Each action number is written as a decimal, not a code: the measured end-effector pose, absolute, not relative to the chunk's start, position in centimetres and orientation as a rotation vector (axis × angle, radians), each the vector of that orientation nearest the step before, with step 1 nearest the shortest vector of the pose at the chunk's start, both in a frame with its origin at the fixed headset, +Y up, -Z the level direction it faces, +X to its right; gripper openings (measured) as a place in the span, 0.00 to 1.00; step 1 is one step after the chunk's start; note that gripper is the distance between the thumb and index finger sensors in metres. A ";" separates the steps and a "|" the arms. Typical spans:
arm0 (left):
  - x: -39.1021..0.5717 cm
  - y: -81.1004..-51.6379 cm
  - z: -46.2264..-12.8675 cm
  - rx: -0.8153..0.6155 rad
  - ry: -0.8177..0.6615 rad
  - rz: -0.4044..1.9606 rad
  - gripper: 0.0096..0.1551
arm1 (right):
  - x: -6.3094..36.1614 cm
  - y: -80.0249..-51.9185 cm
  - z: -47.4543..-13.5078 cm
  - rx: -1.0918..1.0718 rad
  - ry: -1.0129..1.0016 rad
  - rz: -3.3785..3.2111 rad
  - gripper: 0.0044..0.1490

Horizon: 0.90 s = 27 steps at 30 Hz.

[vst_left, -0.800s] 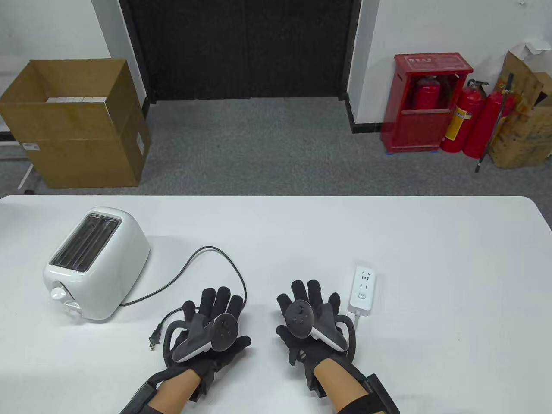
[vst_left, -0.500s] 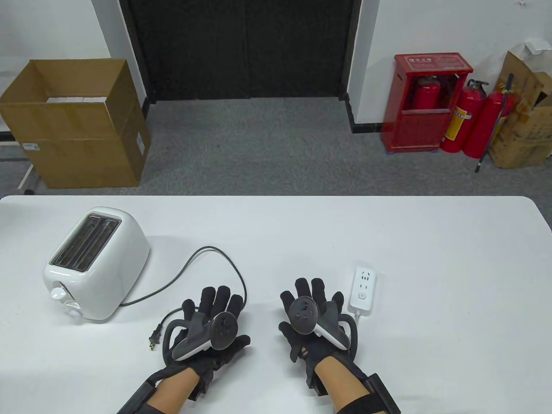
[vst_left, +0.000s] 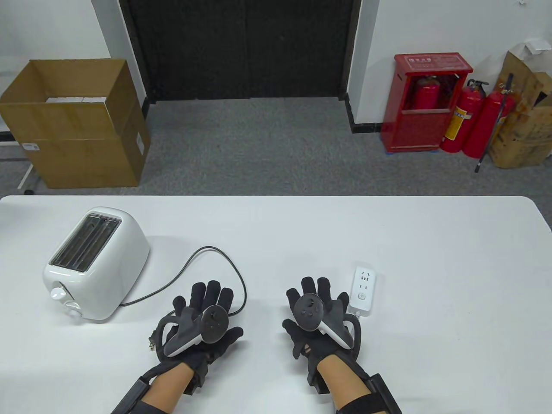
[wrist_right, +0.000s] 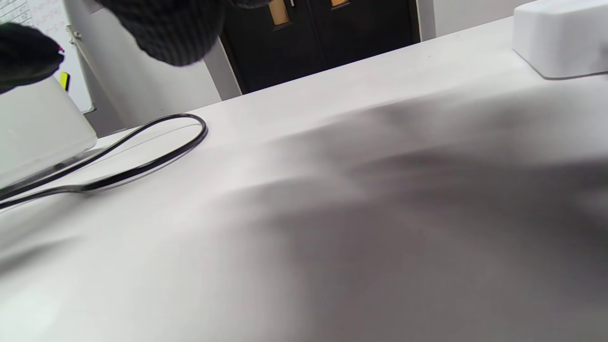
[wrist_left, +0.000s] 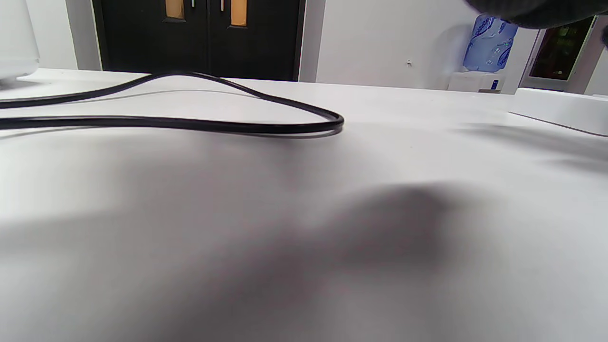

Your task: Plug the toaster into the power strip

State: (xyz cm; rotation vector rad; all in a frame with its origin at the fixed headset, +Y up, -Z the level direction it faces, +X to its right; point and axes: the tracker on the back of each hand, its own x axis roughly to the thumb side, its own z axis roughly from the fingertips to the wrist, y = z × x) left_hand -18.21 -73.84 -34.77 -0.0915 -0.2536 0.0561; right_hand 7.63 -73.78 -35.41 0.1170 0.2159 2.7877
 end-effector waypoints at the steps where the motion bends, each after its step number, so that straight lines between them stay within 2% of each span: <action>1: -18.1 -73.8 -34.8 -0.095 -0.253 0.046 0.54 | 7.9 -73.7 -35.5 0.072 0.188 2.786 0.48; 4: -18.1 -73.7 -34.5 -0.092 -0.258 0.068 0.54 | 9.0 -73.6 -36.1 -0.064 0.178 2.757 0.49; 10: -18.2 -73.7 -34.4 -0.086 -0.254 0.062 0.54 | 13.2 -74.1 -37.8 -0.470 0.217 2.681 0.52; 15: -18.2 -73.8 -34.5 -0.092 -0.257 0.068 0.54 | 16.5 -75.4 -38.4 -0.742 0.316 2.601 0.51; 20: -18.3 -73.8 -34.5 -0.097 -0.254 0.063 0.54 | 17.7 -76.5 -38.2 -0.791 0.374 2.573 0.49; 22: -18.3 -73.9 -34.4 -0.103 -0.250 0.068 0.54 | 17.6 -76.4 -38.0 -0.791 0.297 2.603 0.47; 27: -18.6 -73.9 -34.5 -0.109 -0.234 0.076 0.54 | 17.2 -76.2 -38.0 -0.793 0.265 2.676 0.42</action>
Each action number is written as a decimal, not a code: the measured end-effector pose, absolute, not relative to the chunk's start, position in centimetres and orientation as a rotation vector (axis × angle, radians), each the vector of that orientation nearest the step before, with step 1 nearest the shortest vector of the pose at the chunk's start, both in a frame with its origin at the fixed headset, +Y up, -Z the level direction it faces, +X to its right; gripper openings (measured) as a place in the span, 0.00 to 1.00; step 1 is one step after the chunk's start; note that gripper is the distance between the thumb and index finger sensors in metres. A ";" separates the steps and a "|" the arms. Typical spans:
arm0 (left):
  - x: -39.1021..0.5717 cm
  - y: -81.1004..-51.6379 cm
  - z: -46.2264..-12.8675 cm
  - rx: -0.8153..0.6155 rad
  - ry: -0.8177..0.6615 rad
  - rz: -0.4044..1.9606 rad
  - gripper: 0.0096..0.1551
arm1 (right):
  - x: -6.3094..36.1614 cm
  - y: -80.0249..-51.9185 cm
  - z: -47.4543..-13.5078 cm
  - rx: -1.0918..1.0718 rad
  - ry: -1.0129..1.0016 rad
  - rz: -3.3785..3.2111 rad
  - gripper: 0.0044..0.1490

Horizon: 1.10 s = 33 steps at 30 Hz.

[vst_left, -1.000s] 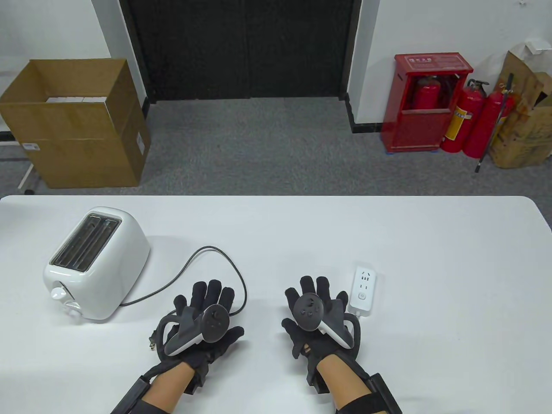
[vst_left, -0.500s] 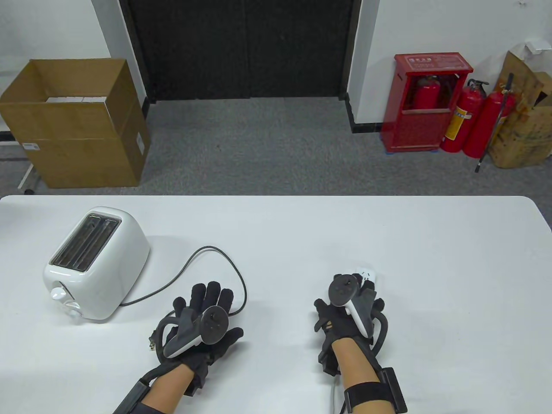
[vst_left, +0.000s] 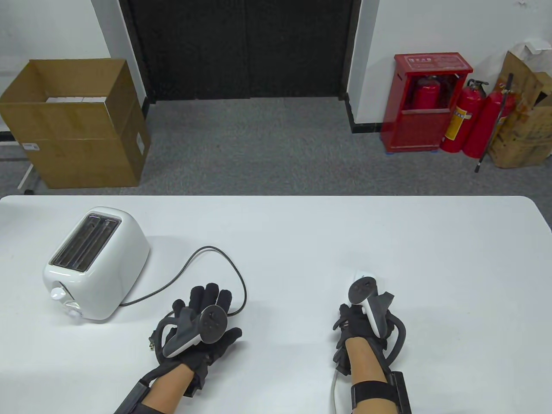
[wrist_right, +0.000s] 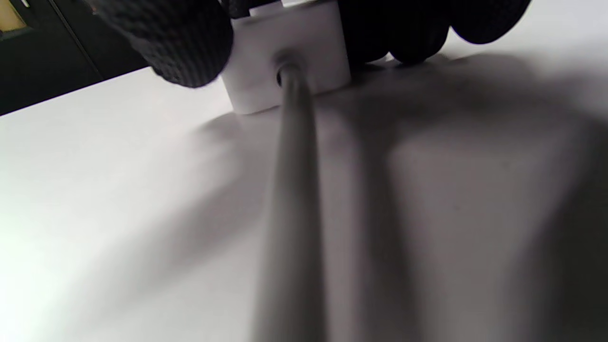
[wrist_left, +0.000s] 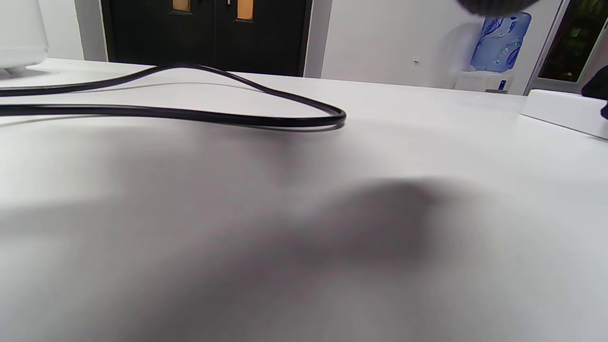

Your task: Plug the toaster into the power strip

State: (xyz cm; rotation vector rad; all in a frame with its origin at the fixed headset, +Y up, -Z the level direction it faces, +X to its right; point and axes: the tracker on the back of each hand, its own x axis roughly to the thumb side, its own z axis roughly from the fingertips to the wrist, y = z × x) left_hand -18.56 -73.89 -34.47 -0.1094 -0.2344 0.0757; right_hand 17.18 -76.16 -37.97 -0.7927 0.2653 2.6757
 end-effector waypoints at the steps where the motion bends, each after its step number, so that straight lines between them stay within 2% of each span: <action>1: -18.6 -73.9 -34.5 -0.112 -0.231 0.078 0.54 | 17.1 -76.1 -38.0 -0.792 0.267 2.682 0.42; 3: -18.7 -73.9 -34.4 -0.112 -0.226 0.080 0.54 | 17.0 -76.0 -38.1 -0.795 0.290 2.678 0.43; 8: -18.7 -74.0 -34.5 -0.116 -0.222 0.070 0.54 | 16.4 -75.8 -38.0 -0.757 0.183 2.686 0.40; 12: -18.9 -74.0 -34.6 -0.115 -0.212 0.070 0.54 | 15.1 -75.2 -37.9 -0.496 0.115 2.635 0.43; 14: -19.1 -73.9 -34.6 -0.112 -0.203 0.078 0.54 | 13.5 -74.8 -37.7 -0.279 0.103 2.642 0.42; 18: -19.3 -73.8 -34.7 -0.110 -0.197 0.078 0.53 | 10.1 -74.0 -37.1 -0.033 0.081 2.661 0.42; 23: -19.4 -73.8 -34.7 -0.112 -0.192 0.074 0.54 | 5.8 -74.4 -36.3 0.223 0.201 2.674 0.42; 33: -19.8 -73.8 -34.8 -0.117 -0.176 0.081 0.53 | 2.9 -75.8 -35.7 0.418 0.385 2.780 0.40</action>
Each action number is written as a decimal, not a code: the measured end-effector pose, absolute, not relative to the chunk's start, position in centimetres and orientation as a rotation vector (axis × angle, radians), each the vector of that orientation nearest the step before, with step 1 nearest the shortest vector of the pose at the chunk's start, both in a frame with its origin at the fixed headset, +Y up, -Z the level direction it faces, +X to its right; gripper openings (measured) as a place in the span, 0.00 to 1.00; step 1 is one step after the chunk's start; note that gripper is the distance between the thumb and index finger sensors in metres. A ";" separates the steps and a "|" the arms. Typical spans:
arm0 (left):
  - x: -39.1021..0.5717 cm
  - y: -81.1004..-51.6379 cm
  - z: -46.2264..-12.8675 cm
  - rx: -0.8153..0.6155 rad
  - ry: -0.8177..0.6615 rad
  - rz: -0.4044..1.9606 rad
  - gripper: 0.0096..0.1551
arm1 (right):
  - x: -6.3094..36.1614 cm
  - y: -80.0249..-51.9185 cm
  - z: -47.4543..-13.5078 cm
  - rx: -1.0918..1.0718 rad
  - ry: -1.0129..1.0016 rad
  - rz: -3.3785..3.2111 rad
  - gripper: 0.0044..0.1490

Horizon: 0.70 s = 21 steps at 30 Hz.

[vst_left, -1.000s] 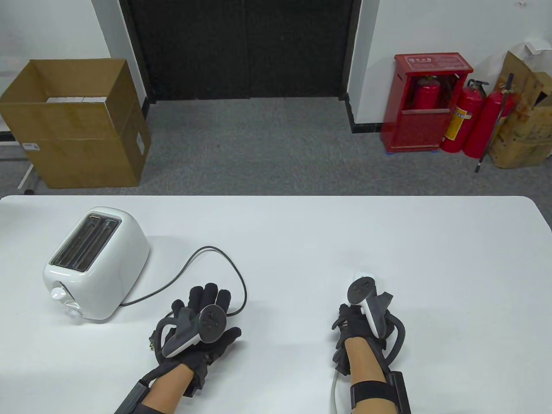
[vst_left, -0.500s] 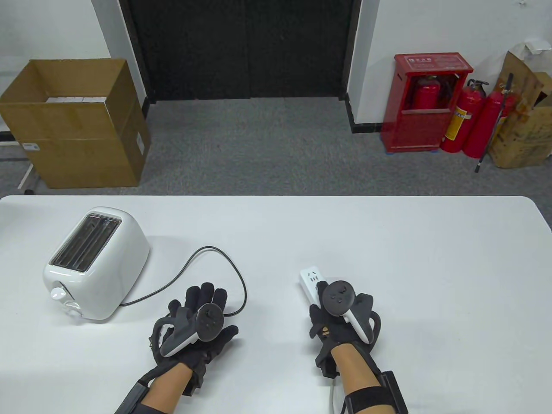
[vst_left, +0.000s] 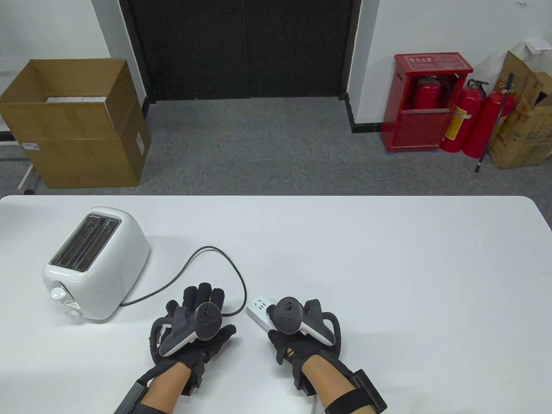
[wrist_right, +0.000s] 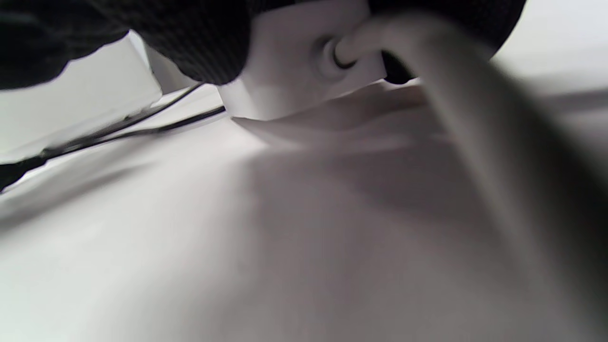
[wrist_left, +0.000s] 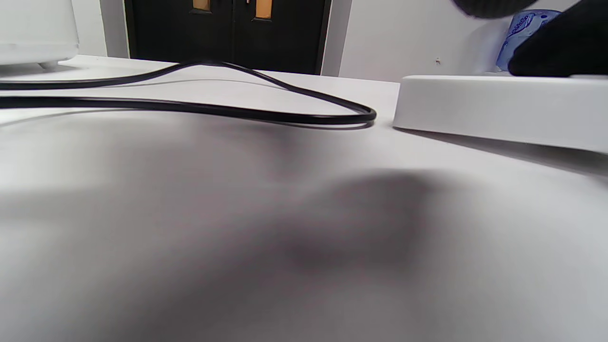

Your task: Plug the toaster into the power strip

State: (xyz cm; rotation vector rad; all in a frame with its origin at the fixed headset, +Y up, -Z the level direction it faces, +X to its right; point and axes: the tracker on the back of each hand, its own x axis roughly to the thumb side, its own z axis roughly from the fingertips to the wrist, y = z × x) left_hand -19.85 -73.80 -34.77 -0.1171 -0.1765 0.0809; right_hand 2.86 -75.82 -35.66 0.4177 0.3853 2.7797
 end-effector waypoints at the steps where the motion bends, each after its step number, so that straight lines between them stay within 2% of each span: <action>1: -19.9 -73.8 -34.8 -0.117 -0.167 0.078 0.53 | 2.6 -75.9 -35.6 0.450 0.396 2.782 0.40; 7: -21.3 -73.1 -35.5 -0.103 -0.112 0.086 0.52 | 2.3 -76.1 -35.6 0.475 0.424 2.782 0.38; 10: -22.6 -72.1 -36.1 -0.091 -0.040 0.095 0.48 | 2.5 -76.0 -35.7 0.474 0.431 2.761 0.38; 16: -25.5 -72.2 -38.3 -0.291 0.163 0.037 0.44 | 2.5 -76.0 -35.7 0.488 0.445 2.745 0.40; 21: -26.8 -74.1 -39.2 -0.348 0.232 -0.012 0.40 | 2.3 -76.1 -35.6 0.505 0.448 2.745 0.42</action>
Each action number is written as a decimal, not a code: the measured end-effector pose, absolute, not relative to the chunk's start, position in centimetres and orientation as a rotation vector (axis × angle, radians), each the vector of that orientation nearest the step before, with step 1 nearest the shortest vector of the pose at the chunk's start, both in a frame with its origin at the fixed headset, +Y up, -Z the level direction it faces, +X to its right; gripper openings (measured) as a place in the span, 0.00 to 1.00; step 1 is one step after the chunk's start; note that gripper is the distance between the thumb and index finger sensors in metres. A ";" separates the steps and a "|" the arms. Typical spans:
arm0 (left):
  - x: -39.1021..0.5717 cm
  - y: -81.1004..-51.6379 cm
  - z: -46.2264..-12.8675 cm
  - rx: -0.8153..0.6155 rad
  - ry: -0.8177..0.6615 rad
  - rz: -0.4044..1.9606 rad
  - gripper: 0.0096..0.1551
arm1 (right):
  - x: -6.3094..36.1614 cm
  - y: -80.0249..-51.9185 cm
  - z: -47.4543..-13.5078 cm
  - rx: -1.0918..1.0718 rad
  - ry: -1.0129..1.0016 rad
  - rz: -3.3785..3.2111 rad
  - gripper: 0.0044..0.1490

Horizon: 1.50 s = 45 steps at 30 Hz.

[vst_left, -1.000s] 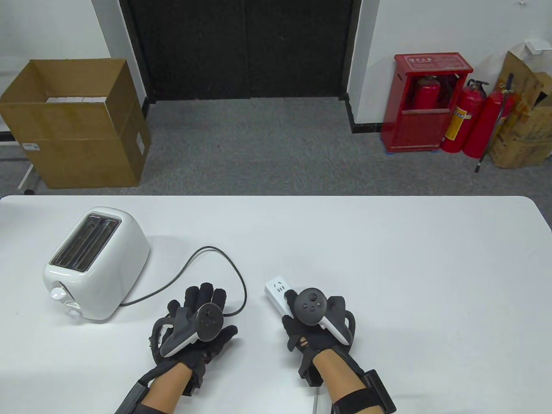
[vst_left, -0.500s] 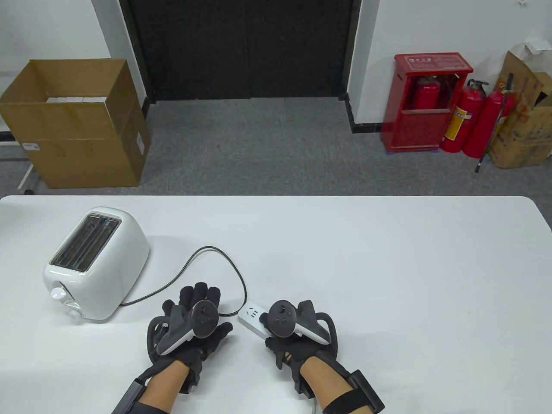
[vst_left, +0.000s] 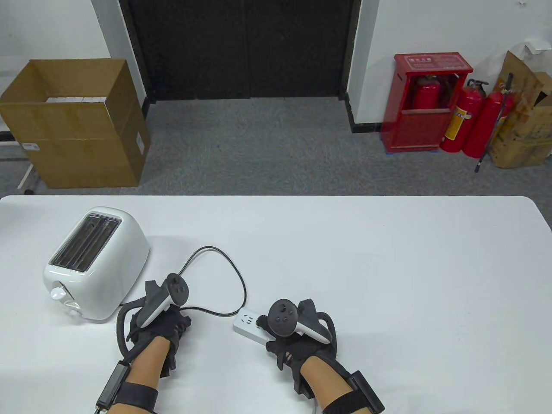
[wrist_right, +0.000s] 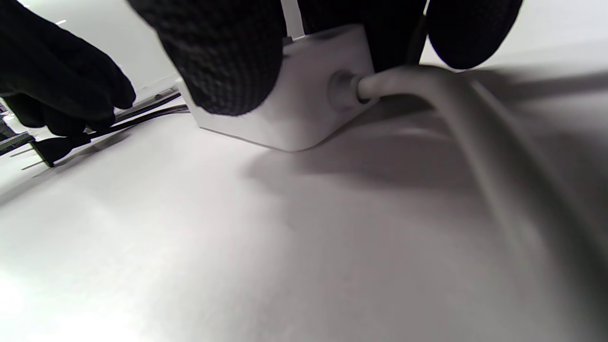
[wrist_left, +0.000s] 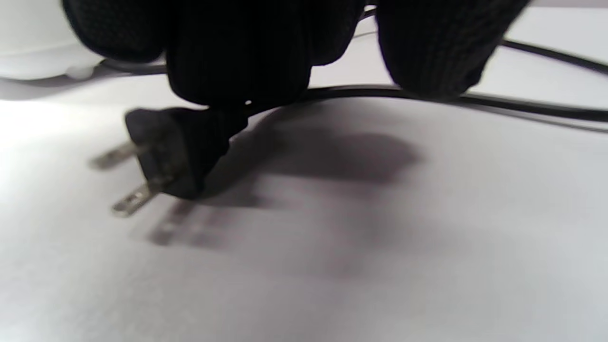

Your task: Plug the toaster into the power strip

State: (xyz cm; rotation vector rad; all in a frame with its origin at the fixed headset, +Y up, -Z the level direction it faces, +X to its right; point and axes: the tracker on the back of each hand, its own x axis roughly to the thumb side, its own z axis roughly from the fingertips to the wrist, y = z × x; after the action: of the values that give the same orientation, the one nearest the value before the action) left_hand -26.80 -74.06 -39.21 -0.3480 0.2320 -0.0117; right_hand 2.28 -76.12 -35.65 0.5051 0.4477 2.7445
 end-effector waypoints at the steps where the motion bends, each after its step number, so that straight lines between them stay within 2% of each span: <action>1: -27.0 -74.2 -39.3 -0.337 0.242 -0.035 0.40 | 2.3 -76.1 -35.6 0.504 0.449 2.746 0.41; 6: -27.7 -74.0 -39.5 -0.246 0.278 -0.088 0.38 | 2.2 -76.1 -35.6 0.503 0.455 2.747 0.42; 10: -28.5 -74.8 -39.9 -0.378 0.296 -0.111 0.42 | 2.2 -76.1 -35.6 0.499 0.463 2.742 0.42; 12: -28.8 -75.2 -40.0 -0.435 0.309 -0.120 0.40 | 2.2 -76.1 -35.6 0.498 0.463 2.745 0.42; 15: -28.7 -75.1 -40.1 -0.433 0.300 -0.145 0.35 | 2.2 -76.1 -35.6 0.495 0.465 2.746 0.42; 19: -27.9 -75.1 -40.2 -0.424 0.221 -0.253 0.31 | 2.2 -76.1 -35.6 0.495 0.464 2.748 0.43; 22: -27.4 -75.3 -40.1 -0.450 0.220 -0.259 0.31 | 2.1 -76.1 -35.5 0.490 0.472 2.756 0.45; 26: -27.2 -75.1 -40.1 -0.443 0.225 -0.243 0.23 | 2.0 -76.1 -35.5 0.490 0.485 2.757 0.45; 28: -27.1 -75.0 -40.0 -0.396 0.227 -0.235 0.25 | 2.0 -76.1 -35.5 0.489 0.492 2.756 0.45; 31: -26.7 -75.1 -39.8 -0.521 0.272 -0.250 0.36 | 2.0 -76.1 -35.5 0.487 0.497 2.753 0.45; 33: -26.2 -75.4 -39.8 -0.555 0.258 -0.341 0.37 | 2.0 -76.1 -35.5 0.485 0.500 2.753 0.45; 41: -26.0 -75.5 -39.9 -0.468 0.218 -0.318 0.33 | 2.0 -76.0 -35.5 0.479 0.513 2.746 0.45; 43: -26.2 -74.6 -40.0 -0.416 0.225 -0.182 0.28 | 2.0 -76.1 -35.6 0.477 0.514 2.739 0.45; 45: -26.1 -73.2 -40.0 -0.300 0.219 0.001 0.25 | 2.0 -76.1 -35.6 0.476 0.512 2.734 0.45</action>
State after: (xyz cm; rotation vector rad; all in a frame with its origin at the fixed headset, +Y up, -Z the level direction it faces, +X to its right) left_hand -26.10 -73.17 -40.00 -0.2996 0.2186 0.0006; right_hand 2.01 -76.05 -35.61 0.4756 0.5125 2.7344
